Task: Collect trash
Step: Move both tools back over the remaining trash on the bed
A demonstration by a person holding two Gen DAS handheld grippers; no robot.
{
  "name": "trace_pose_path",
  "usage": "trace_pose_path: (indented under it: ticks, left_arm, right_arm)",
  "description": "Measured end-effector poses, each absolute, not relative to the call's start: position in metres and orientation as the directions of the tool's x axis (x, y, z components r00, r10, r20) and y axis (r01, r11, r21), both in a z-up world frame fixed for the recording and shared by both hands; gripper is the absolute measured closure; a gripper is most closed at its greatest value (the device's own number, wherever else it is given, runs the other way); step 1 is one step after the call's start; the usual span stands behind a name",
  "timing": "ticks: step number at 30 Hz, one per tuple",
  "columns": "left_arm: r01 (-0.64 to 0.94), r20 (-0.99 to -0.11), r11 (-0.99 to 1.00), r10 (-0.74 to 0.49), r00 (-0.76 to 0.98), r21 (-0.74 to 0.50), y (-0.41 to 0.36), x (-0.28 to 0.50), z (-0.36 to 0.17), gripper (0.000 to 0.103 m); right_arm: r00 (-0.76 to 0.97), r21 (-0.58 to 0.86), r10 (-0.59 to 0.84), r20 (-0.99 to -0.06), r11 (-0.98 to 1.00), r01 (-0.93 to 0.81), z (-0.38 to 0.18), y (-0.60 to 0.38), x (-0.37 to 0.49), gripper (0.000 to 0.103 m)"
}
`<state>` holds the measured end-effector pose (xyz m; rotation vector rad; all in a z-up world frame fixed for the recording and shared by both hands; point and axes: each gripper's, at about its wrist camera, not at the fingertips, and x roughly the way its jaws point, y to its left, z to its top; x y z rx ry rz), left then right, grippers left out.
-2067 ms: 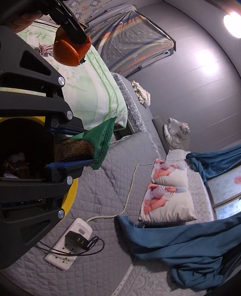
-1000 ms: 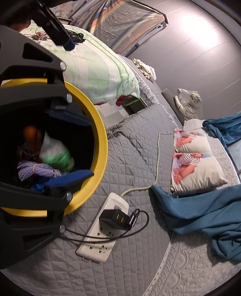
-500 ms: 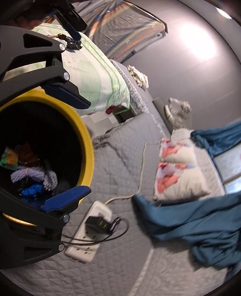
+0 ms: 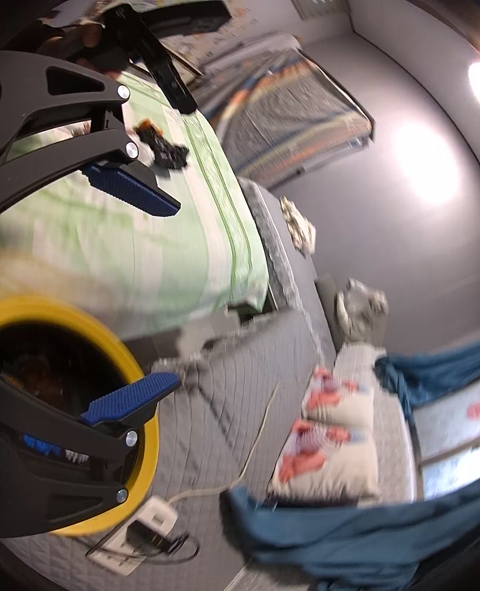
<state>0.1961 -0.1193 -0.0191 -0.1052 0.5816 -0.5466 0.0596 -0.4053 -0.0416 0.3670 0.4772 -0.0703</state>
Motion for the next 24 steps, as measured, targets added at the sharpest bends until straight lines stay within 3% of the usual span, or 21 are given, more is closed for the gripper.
trace_pose_path:
  ticks: [14,24]
  left_arm:
    - [0.223,-0.508,0.943,-0.323,0.799,-0.248,0.010,0.240,-0.039,0.010]
    - [0.132,-0.562,0.959,-0.256,0.786,-0.252,0.044,0.269,-0.073,0.010]
  right_arm:
    - [0.812,0.229,0.267,-0.518,0.959,-0.169,-0.053,-0.258,0.115,0.021]
    - [0.733,0.165,0.352,-0.582,0.934,-0.317,-0.082,-0.185,0.128,0.021]
